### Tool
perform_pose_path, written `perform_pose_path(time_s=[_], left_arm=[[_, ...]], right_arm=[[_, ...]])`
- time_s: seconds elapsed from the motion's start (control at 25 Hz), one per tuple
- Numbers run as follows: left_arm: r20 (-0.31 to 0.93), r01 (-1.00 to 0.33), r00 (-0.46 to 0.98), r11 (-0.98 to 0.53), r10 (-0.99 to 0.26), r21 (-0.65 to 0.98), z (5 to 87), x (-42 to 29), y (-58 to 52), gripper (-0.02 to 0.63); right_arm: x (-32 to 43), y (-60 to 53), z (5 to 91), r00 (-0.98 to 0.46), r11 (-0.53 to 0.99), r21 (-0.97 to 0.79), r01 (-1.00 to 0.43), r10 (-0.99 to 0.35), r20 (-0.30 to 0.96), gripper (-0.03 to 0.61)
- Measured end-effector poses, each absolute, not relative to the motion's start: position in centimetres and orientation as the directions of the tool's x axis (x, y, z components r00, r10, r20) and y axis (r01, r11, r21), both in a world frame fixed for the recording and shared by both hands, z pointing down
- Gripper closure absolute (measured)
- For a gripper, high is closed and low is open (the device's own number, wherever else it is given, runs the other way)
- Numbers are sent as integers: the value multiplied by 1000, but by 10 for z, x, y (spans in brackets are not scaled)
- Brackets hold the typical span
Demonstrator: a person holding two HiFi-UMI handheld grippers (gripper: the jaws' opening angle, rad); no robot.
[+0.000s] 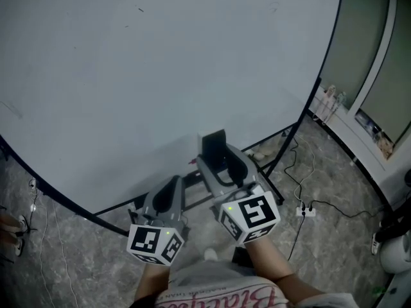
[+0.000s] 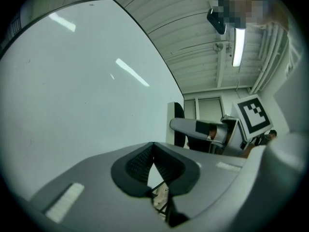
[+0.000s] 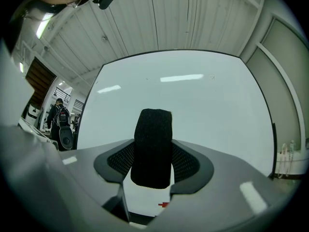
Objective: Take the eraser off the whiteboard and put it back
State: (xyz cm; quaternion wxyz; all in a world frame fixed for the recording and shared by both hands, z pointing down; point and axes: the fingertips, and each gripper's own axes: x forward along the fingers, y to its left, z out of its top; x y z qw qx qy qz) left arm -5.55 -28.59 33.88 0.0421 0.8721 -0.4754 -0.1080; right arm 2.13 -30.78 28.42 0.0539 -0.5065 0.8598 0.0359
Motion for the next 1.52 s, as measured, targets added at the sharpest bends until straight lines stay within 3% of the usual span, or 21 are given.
perform_pose_path(time_s=[0.64, 1.52], left_arm=[[-163, -819, 516, -540, -841, 194, 336, -68, -274, 614], [-159, -854, 467, -490, -870, 172, 334, -69, -310, 614]], right_arm=[[9, -263, 333, -511, 515, -47, -856, -856, -76, 348], [4, -353, 281, -513, 517, 12, -856, -844, -155, 348]])
